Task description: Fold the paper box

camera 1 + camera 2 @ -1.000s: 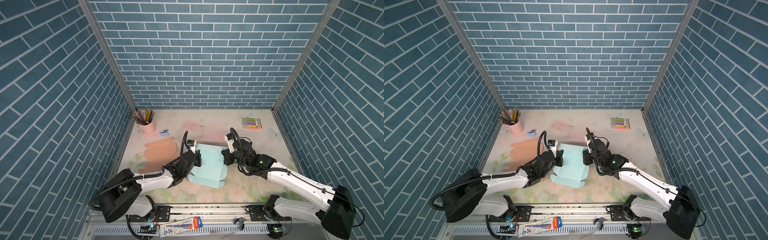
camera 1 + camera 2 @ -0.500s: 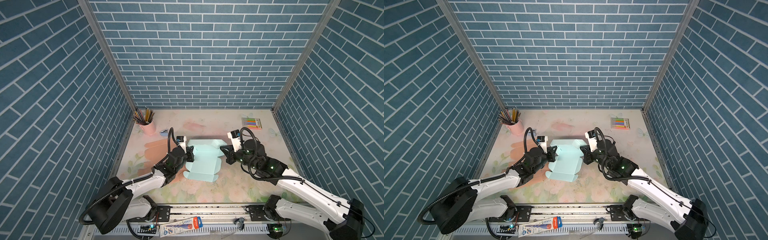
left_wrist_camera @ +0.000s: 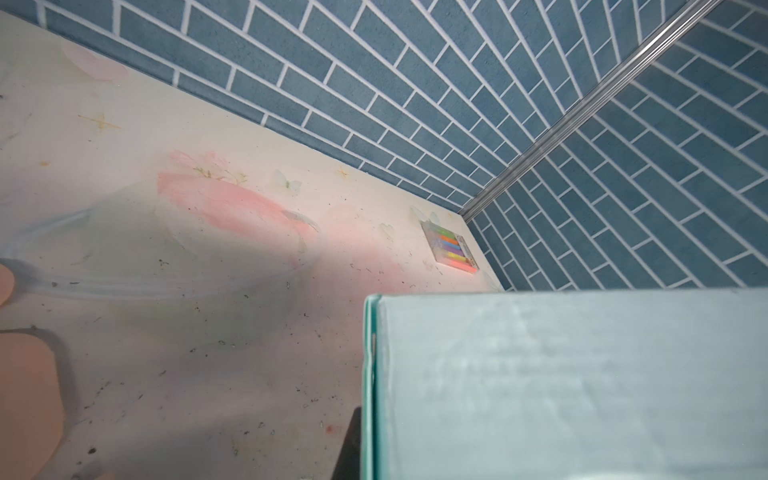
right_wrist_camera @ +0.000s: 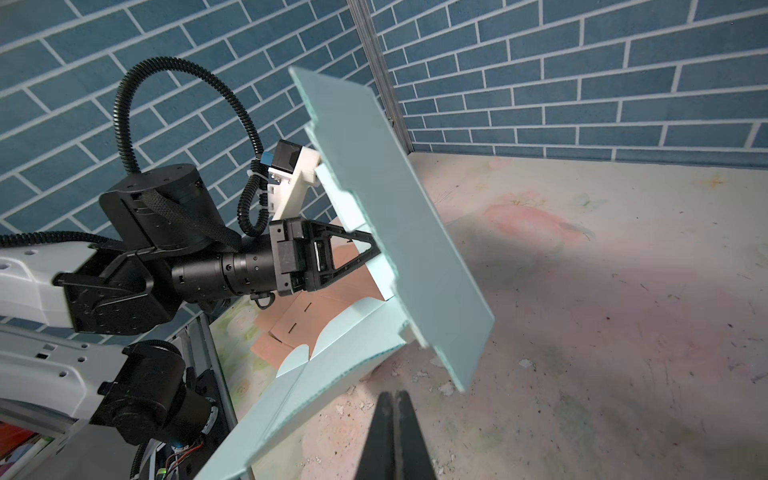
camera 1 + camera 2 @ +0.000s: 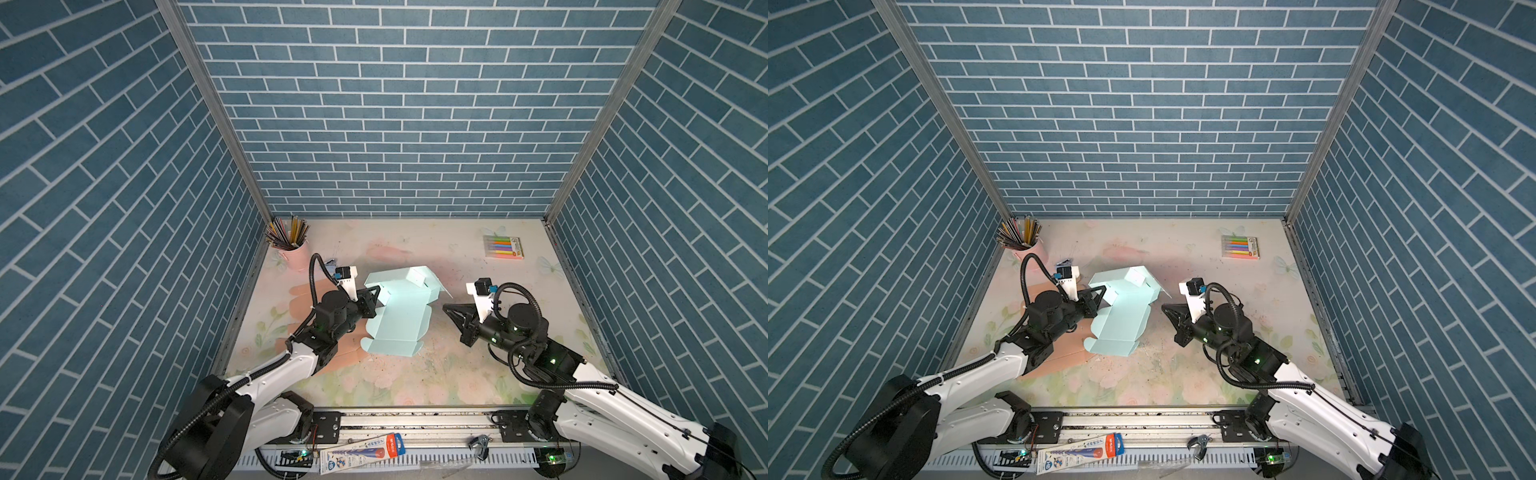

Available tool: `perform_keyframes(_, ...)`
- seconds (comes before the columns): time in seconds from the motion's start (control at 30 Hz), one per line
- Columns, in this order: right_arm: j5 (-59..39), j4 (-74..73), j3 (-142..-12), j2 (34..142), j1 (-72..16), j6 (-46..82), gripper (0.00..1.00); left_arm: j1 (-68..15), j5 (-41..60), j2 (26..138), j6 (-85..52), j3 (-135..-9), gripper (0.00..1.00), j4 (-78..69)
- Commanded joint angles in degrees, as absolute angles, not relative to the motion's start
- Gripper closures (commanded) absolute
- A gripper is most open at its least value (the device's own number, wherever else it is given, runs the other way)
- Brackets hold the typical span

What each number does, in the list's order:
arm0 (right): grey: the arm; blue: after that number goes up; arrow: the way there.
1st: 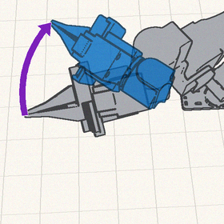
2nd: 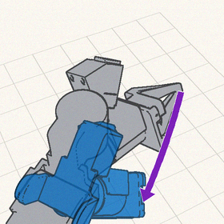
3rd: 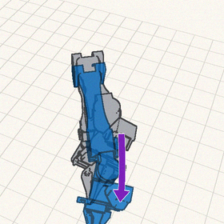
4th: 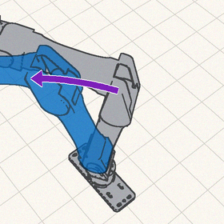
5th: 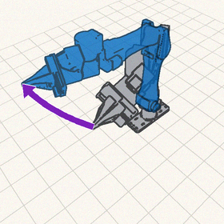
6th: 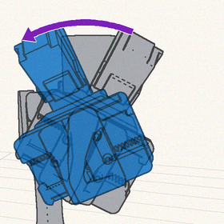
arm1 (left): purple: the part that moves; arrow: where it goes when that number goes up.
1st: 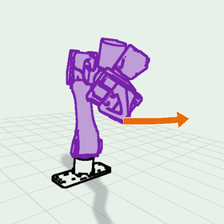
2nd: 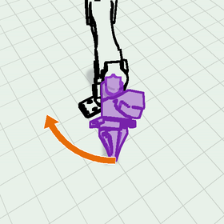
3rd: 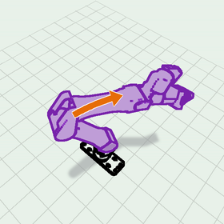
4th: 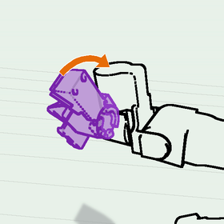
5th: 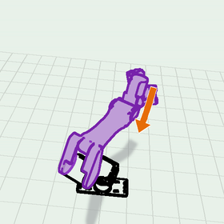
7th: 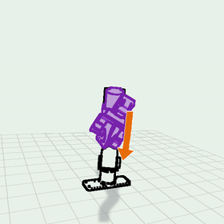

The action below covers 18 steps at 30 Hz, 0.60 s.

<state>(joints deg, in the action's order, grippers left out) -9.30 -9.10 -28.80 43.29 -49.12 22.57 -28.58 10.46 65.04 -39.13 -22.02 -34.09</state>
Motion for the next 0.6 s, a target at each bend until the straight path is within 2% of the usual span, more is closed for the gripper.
perform_keyframes(0.0, -9.66, -13.92, -27.83, 41.97, -49.35, 21.56, 1.0, -27.6, 14.95, 64.69, -43.75, -20.64, 1.0, -39.12)
perform_keyframes(0.2, -9.28, -22.81, -23.66, 39.68, -49.38, 23.88, 1.0, -27.6, 17.03, 63.32, -45.52, -20.92, 1.0, -39.58)
perform_keyframes(0.57, -13.7, -33.81, -26.08, 44.49, -49.39, 26.14, 1.0, -27.64, 19.44, 61.62, -47.81, -21.09, 1.0, -40.54)
